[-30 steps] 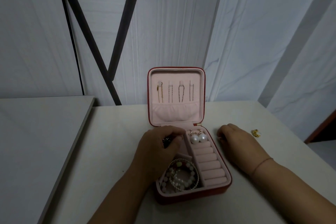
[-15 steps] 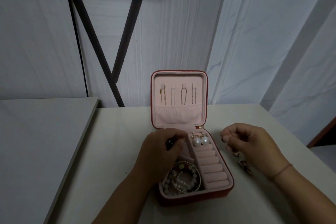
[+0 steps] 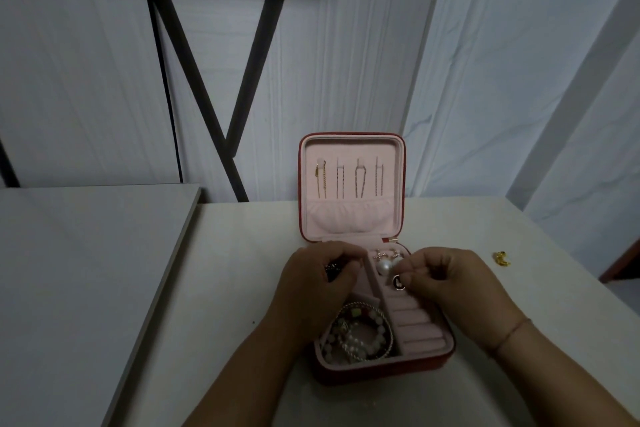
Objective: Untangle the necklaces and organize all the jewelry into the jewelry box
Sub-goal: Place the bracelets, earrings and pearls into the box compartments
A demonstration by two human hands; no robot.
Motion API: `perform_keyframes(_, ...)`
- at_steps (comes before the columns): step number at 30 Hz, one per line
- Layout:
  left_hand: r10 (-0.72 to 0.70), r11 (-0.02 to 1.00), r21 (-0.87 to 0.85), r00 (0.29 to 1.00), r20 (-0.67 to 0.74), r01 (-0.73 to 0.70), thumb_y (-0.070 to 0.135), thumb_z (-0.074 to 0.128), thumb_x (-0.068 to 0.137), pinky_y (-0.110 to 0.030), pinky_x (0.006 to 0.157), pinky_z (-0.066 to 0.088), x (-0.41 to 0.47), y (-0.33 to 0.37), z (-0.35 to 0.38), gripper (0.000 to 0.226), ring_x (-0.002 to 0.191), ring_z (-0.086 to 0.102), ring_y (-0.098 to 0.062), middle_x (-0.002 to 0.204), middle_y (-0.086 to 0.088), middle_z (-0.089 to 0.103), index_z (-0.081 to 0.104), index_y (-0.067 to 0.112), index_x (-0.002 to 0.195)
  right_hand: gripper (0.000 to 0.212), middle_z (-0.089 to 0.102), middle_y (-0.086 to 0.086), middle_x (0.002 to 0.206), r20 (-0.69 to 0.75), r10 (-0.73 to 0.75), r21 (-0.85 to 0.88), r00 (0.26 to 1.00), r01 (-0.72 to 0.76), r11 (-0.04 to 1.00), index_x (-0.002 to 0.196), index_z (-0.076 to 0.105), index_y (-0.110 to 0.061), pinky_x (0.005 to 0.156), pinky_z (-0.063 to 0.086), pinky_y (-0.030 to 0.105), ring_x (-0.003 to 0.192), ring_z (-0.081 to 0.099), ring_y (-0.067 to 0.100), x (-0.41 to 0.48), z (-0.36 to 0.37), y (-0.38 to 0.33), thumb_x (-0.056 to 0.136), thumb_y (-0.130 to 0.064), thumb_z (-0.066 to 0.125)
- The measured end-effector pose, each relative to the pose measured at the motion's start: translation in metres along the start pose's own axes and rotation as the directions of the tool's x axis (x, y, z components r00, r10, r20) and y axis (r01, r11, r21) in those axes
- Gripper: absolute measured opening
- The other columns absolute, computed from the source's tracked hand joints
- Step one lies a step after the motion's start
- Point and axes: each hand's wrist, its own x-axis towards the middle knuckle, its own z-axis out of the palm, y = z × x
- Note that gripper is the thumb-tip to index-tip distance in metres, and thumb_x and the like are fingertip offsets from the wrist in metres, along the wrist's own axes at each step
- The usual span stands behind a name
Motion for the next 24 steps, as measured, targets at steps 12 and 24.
perform_keyframes(12, 0.004, 1.000, -0.002, 1.000, -0.001, -0.004, 0.014, 0.062, 0.090, -0.006, 0.084, 0.044, -0.001, 0.004, -0.001, 0.021, 0.091, 0.057, 0.011, 0.098, 0.019, 0.063, 0.070, 0.023, 0.107, 0.021, 0.068, -0.004, 0.064, 0.041, 0.051, -0.235, 0.998, -0.040, 0.971, 0.065, 0.069, -0.024, 0.058, 0.048, 0.015, 0.052, 0.055, -0.002, 0.008, 0.007, -0.012, 0.079, -0.009, 0.074)
perform_keyframes(24, -0.022, 1.000, -0.007, 1.000, 0.002, 0.022, 0.015, 0.062, 0.089, -0.005, 0.083, 0.044, -0.001, 0.004, -0.002, 0.022, 0.094, 0.059, 0.010, 0.096, 0.020, 0.065, 0.070, 0.026, 0.106, 0.021, 0.058, -0.008, 0.067, -0.122, -0.074, -0.419, 0.990, 0.016, 0.908, 0.067, 0.059, -0.021, 0.056, 0.035, 0.012, 0.064, 0.051, 0.003, -0.002, 0.019, -0.008, 0.078, -0.028, 0.074)
